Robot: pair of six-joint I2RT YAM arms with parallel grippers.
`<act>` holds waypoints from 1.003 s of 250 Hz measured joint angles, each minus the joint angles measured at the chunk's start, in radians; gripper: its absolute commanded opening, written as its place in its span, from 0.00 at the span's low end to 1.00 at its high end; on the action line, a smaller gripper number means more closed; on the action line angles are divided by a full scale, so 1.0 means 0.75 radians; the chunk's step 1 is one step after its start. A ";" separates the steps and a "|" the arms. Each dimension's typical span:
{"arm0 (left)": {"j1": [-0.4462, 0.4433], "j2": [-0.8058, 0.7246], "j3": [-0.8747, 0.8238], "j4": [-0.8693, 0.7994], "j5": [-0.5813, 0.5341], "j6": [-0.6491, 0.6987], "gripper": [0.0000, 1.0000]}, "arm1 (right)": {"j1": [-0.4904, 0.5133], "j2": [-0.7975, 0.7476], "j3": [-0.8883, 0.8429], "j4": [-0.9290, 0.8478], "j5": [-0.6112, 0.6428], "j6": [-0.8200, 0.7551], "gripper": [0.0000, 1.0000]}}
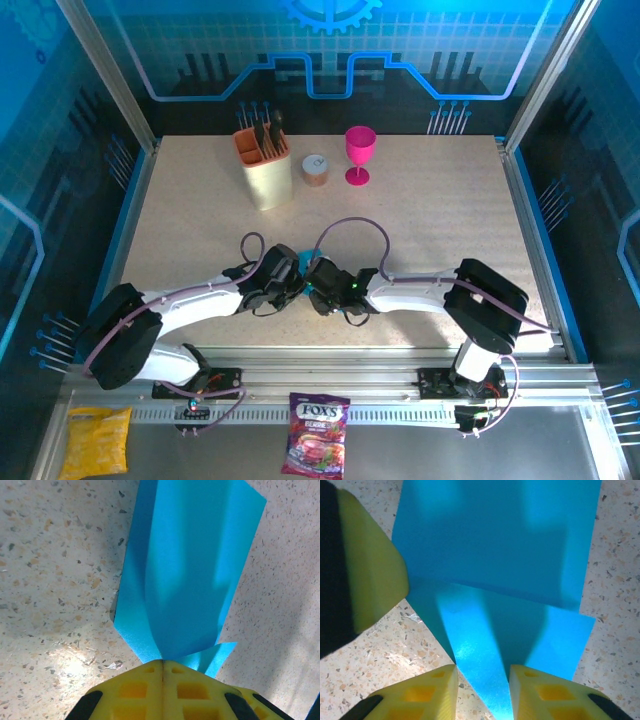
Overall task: Fold a paper plane with a square sheet of paper (pick it up from the middle)
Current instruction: Fourth fold the wing at the center of the table.
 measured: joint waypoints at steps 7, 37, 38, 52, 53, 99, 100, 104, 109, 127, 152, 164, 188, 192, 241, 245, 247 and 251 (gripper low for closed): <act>0.000 0.000 0.000 0.000 0.000 0.000 0.00 | 0.000 0.001 0.000 -0.001 0.003 -0.001 0.28; 0.000 0.000 0.000 0.001 0.000 -0.009 0.00 | 0.000 0.006 0.000 -0.005 0.006 0.003 0.26; 0.000 0.000 0.000 0.000 0.000 -0.009 0.00 | 0.000 0.006 0.000 -0.006 0.006 0.003 0.26; 0.000 0.000 0.000 0.001 0.000 -0.012 0.00 | 0.000 0.006 0.000 -0.007 0.010 0.004 0.30; 0.000 0.000 0.000 0.001 0.000 -0.013 0.00 | 0.000 0.006 0.000 -0.006 0.010 0.004 0.30; 0.000 0.000 0.000 0.001 0.000 -0.030 0.00 | 0.009 0.006 -0.001 -0.007 0.038 0.002 0.43; 0.000 0.000 0.000 0.001 0.000 -0.031 0.00 | 0.010 0.006 -0.001 -0.007 0.039 0.004 0.43; 0.000 0.000 0.000 0.001 0.000 -0.033 0.00 | 0.014 0.006 -0.001 -0.007 0.043 -0.001 0.43; 0.000 0.000 0.000 0.001 0.001 -0.033 0.00 | 0.018 0.005 -0.001 -0.006 0.050 0.002 0.43; 0.000 0.000 0.000 0.001 0.001 -0.034 0.00 | 0.039 0.005 -0.004 -0.006 0.073 -0.001 0.44; 0.000 0.000 0.000 0.001 0.006 -0.044 0.00 | 0.062 0.005 -0.011 -0.002 0.102 -0.001 0.44; 0.000 0.000 0.000 0.001 0.012 -0.051 0.00 | 0.068 0.005 -0.012 -0.002 0.111 -0.001 0.45; 0.000 0.000 0.000 0.002 0.024 -0.069 0.00 | 0.071 0.005 -0.012 -0.002 0.134 -0.002 0.45; 0.000 0.000 0.000 0.002 0.025 -0.069 0.00 | 0.071 0.005 -0.012 -0.002 0.137 -0.002 0.45; 0.000 0.000 0.001 0.003 0.041 -0.093 0.00 | 0.075 0.005 -0.012 -0.007 0.185 -0.001 0.42; 0.000 0.000 0.001 0.004 0.041 -0.095 0.00 | 0.076 0.005 -0.012 -0.007 0.188 -0.001 0.41; 0.000 0.000 0.001 0.004 0.041 -0.095 0.00 | 0.076 0.005 -0.012 -0.007 0.190 -0.001 0.41; 0.000 0.000 0.001 0.004 0.042 -0.097 0.00 | 0.076 0.005 -0.012 -0.007 0.192 -0.001 0.40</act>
